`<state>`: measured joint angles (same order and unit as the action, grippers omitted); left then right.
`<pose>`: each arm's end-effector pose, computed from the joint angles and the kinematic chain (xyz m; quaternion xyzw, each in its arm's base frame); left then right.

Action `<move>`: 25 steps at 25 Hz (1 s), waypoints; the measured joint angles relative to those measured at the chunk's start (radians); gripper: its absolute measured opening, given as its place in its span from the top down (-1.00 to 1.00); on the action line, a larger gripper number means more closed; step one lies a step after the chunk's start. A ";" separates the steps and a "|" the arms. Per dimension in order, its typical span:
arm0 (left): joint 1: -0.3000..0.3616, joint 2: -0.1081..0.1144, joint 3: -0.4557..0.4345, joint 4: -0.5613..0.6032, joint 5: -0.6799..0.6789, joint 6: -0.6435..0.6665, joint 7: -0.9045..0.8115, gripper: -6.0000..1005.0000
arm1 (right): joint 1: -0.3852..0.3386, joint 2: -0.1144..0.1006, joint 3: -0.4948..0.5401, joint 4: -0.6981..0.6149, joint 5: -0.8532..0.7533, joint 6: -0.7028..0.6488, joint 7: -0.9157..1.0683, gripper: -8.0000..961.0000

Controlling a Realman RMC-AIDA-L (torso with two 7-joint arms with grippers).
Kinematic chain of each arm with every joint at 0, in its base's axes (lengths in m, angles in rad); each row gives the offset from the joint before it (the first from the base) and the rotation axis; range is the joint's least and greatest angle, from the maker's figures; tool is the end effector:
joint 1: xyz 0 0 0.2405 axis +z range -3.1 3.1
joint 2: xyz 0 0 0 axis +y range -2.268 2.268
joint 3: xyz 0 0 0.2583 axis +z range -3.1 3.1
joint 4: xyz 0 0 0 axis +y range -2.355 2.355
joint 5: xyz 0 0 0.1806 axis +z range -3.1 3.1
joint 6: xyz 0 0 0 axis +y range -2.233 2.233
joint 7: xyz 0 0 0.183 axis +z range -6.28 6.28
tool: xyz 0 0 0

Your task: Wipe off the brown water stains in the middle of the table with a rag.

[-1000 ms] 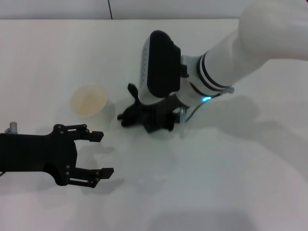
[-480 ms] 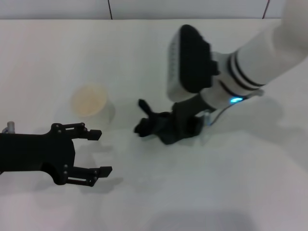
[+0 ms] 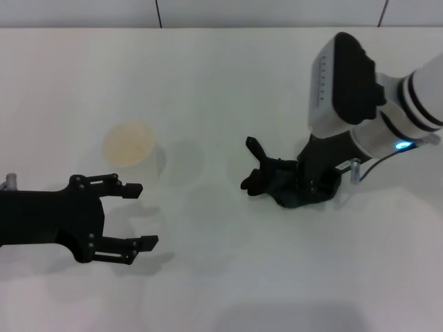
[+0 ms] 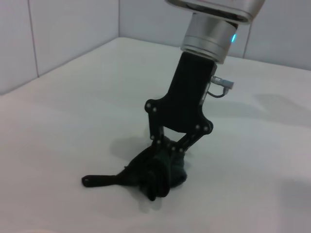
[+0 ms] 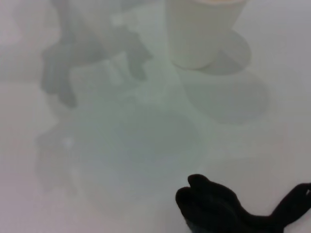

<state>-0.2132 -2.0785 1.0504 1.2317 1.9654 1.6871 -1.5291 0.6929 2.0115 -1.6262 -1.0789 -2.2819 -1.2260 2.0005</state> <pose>-0.2420 0.2505 -0.0149 -0.9802 -0.1277 -0.1203 0.0918 0.1849 0.3525 -0.0867 -0.9852 0.0341 -0.1358 0.0994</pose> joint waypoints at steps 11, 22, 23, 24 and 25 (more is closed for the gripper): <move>0.006 0.000 -0.020 -0.025 -0.022 -0.006 0.033 -0.75 | -0.070 0.000 0.142 -0.037 0.098 -0.078 -0.104 0.48; 0.023 0.008 -0.150 -0.090 -0.085 0.092 0.140 -0.75 | -0.144 -0.003 0.460 0.009 0.261 -0.331 -0.362 -0.20; 0.020 0.009 -0.165 -0.099 -0.086 0.109 0.148 -0.75 | -0.144 -0.004 0.463 0.019 0.265 -0.336 -0.370 -0.24; 0.016 0.013 -0.179 -0.110 -0.087 0.129 0.155 -0.75 | -0.144 -0.004 0.466 0.036 0.269 -0.343 -0.381 -0.29; 0.013 0.016 -0.186 -0.118 -0.088 0.142 0.158 -0.75 | -0.144 -0.004 0.467 0.052 0.274 -0.348 -0.393 -0.34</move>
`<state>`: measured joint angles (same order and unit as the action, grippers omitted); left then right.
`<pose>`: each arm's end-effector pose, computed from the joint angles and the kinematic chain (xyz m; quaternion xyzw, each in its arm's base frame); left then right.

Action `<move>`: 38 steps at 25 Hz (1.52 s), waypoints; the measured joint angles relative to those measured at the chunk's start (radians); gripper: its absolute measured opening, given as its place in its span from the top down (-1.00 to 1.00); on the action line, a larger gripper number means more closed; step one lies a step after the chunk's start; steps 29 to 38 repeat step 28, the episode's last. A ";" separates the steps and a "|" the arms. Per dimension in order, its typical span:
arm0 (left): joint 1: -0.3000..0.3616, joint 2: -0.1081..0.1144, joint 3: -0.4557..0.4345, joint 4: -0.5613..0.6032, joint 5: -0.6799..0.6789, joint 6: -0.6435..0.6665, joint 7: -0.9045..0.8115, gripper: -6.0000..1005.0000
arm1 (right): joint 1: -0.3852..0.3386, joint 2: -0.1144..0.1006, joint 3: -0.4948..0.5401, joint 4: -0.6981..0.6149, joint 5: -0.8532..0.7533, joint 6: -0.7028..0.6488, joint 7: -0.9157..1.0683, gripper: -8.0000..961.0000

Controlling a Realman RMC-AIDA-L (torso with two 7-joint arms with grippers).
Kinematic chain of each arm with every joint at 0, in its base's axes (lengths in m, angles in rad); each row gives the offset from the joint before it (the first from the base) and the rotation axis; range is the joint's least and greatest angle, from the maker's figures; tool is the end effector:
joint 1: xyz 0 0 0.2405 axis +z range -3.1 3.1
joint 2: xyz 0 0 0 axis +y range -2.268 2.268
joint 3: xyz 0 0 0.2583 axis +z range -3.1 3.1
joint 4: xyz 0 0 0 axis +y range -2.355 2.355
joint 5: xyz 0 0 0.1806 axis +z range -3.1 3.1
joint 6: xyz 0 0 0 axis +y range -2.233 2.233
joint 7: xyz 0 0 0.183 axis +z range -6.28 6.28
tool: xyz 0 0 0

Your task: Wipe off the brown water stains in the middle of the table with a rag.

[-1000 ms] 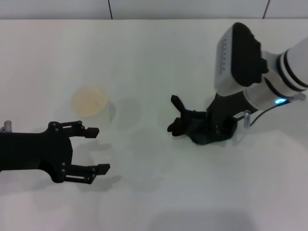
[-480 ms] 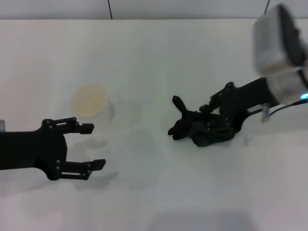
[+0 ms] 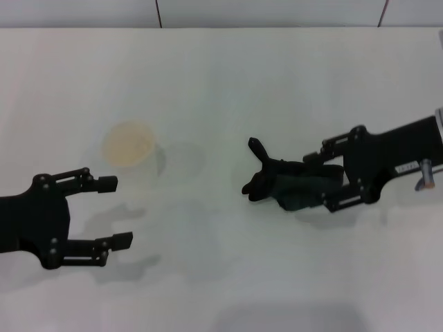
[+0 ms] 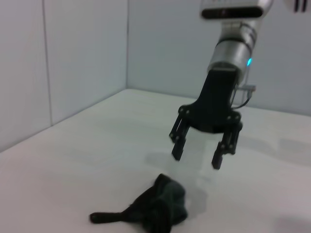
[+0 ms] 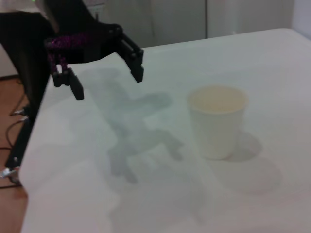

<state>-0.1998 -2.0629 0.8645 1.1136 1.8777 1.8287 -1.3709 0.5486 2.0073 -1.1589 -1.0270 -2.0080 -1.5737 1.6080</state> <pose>-0.2489 0.2371 0.0100 -0.9663 -0.1137 -0.2032 0.1097 0.1956 0.3198 -0.0324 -0.9937 0.0725 0.0717 0.0472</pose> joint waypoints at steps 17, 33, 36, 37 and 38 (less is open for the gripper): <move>-0.024 0.021 -0.005 -0.032 0.071 0.020 0.008 -0.75 | -0.012 0.006 0.005 0.071 0.043 -0.027 -0.068 -0.37; -0.023 0.013 -0.007 -0.032 0.076 0.015 0.007 -0.75 | -0.015 0.007 0.005 0.071 0.049 -0.011 -0.084 -0.37; -0.023 0.013 -0.007 -0.032 0.076 0.015 0.007 -0.75 | -0.015 0.007 0.005 0.071 0.049 -0.011 -0.084 -0.37; -0.023 0.013 -0.007 -0.032 0.076 0.015 0.007 -0.75 | -0.015 0.007 0.005 0.071 0.049 -0.011 -0.084 -0.37; -0.023 0.013 -0.007 -0.032 0.076 0.015 0.007 -0.75 | -0.015 0.007 0.005 0.071 0.049 -0.011 -0.084 -0.37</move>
